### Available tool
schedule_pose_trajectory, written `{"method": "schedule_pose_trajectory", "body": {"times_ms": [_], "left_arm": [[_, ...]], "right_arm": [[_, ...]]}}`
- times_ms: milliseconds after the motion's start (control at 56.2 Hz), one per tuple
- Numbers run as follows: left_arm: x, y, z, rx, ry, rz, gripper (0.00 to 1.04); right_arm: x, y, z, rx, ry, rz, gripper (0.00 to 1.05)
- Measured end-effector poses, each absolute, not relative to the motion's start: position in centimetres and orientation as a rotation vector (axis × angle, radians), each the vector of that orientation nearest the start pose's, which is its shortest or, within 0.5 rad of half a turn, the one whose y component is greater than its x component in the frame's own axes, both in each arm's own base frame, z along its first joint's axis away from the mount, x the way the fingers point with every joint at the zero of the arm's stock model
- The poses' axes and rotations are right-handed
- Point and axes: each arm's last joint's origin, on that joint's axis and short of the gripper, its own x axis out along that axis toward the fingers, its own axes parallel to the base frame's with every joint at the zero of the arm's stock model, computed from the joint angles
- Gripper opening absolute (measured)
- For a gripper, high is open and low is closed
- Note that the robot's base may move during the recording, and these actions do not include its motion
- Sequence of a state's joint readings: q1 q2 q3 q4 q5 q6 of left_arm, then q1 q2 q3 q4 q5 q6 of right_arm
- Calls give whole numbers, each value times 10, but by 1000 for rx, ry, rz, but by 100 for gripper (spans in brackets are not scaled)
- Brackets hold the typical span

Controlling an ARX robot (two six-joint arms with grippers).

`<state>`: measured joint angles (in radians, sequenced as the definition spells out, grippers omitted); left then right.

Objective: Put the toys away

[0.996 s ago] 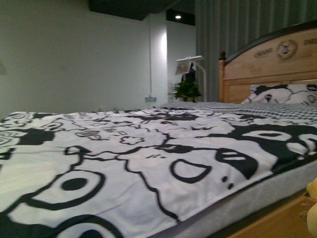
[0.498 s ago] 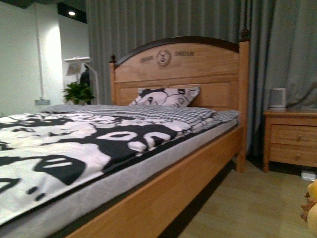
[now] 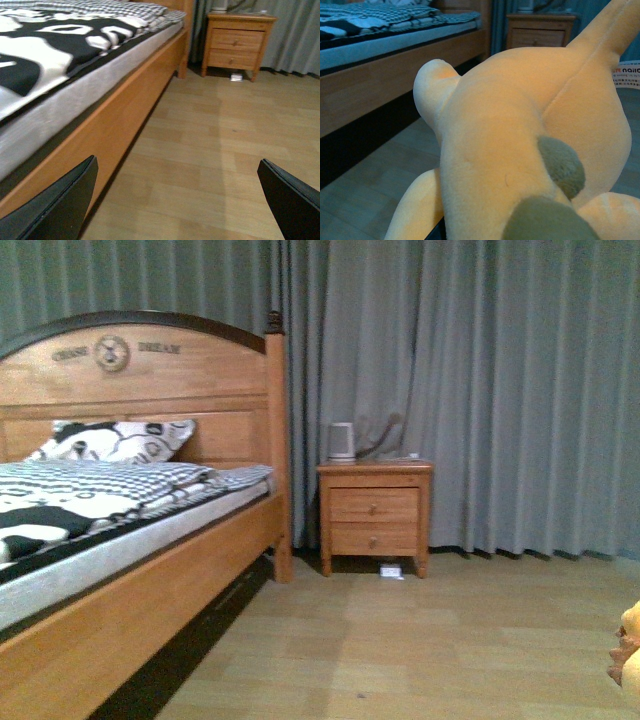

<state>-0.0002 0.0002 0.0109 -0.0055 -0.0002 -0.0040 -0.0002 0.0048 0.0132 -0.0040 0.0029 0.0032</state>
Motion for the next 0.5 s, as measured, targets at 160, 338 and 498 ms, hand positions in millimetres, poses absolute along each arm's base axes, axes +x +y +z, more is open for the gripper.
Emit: {"method": "schedule_pose_trajectory", "body": {"times_ms": [160,338,498], "left_arm": [[97,0,167,-4,-5,-2,99],[97,0,167,-4,-5,-11,99],[97,0,167,-4,-5,-1,99]], "right_arm": [[97,0,167,3,-4,-3,17],[97,-1,167,3,-5,-19,17],[97,0,167,3,-4,6,17]]}}
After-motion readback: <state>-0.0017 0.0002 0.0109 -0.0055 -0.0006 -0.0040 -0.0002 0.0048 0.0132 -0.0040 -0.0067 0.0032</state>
